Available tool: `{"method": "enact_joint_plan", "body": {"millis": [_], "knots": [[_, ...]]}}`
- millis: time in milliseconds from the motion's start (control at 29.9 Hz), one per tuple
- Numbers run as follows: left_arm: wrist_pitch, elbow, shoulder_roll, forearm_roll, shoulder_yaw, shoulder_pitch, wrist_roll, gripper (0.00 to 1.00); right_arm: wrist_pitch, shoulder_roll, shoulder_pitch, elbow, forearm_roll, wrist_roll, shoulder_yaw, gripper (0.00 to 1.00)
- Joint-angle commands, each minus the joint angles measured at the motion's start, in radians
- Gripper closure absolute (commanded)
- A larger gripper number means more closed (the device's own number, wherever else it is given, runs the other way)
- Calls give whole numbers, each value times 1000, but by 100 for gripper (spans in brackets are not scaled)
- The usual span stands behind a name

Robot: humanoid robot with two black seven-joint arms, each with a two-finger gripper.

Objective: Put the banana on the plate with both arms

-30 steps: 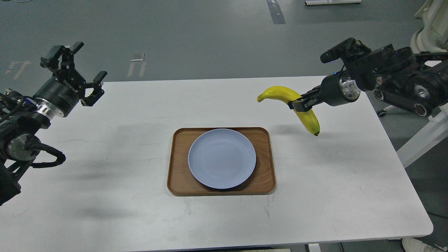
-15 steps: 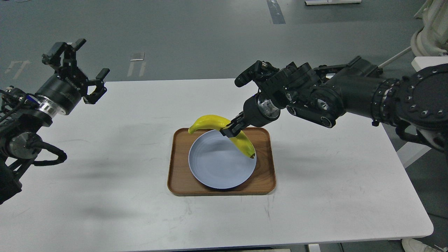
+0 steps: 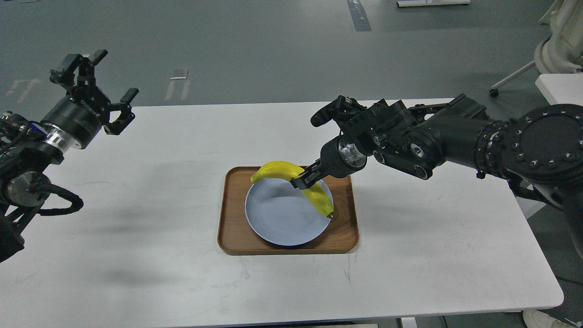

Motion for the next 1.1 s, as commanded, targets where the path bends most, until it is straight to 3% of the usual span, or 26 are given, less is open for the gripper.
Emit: {"method": "enact_joint_plan", "body": {"millis": [0,268,401,435,468,635,736,903,1070], "knots": [[0,0,0,0,0,0,0,2,-1,0,-7,-1,1,0,0,66],[0,-1,0,0,0,0,0,2,-5,0,-19,-2,29,0,0,39],[0,-1,0,0,0,0,0,2,-10,0,-12,-2,54,0,9,20],[0,-1,0,0,0,0,0,2,-13,0,-3,-2,70,0,14,9],[0,-1,0,0,0,0,0,2,-13,0,1,-4,80,0,15,6],[0,0,-1,0,0,0,0,2,-16,-12,50,-30,202,0,121,2],[0,-1,-3,0,0,0,0,2,-16,-112,28,-30,288,0,241,0],[0,2,-27,0,3,3,0,2,-19,-256,-172,-24,466,0,576,0],[0,13,-69,2,3,3,0,2,-19,-291,-386,-22,520,0,899,0]]}}
